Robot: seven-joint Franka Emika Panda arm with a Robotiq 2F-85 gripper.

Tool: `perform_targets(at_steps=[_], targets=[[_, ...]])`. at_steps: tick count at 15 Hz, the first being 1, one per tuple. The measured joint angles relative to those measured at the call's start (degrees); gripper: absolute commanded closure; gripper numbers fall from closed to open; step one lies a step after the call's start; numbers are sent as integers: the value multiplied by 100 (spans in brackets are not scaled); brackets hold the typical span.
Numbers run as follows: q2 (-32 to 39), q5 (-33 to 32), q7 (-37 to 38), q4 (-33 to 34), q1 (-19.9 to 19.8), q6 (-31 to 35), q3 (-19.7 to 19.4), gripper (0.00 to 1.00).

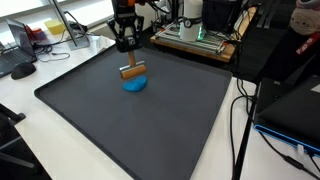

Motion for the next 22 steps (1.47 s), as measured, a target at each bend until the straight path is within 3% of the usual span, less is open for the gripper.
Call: perform_targets(at_steps=[10,22], targets=[[550,-24,396,263,137,-17,60,78],[968,-196,562,891,241,-556,52,78]])
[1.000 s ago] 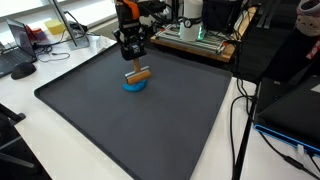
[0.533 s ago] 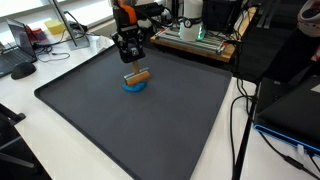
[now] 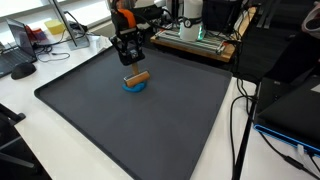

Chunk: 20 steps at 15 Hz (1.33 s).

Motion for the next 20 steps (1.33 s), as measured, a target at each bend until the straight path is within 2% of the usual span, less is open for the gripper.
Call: perform_targets(at_steps=[8,20], targets=[[179,-14,51,222,55,-133,-2,78],[208,79,50,170,54,51,-59,78]])
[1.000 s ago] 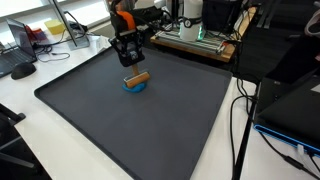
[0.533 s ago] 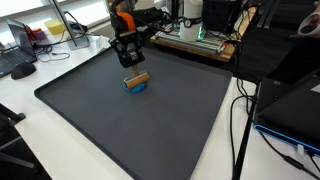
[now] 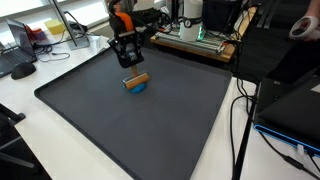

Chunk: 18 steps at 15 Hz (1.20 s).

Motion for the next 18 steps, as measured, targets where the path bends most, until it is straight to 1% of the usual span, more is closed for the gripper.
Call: perform_targets(at_steps=[8,18], targets=[[-13,-1,-30,-92,-1,196,-73,78],[-52,42,-257,-226,-61,390,-148,78]])
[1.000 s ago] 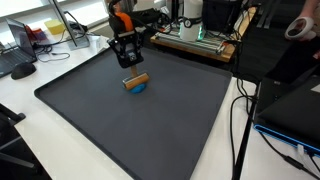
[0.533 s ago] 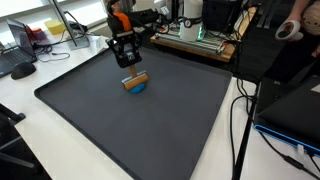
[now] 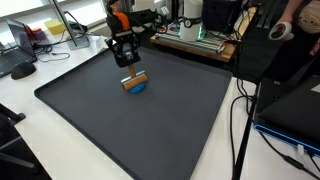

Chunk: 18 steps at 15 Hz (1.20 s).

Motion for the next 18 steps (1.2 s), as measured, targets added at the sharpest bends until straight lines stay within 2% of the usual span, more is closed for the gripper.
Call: perform_targets(at_steps=[18], targets=[[-2,-141,137,-44,28,78,-145,78]])
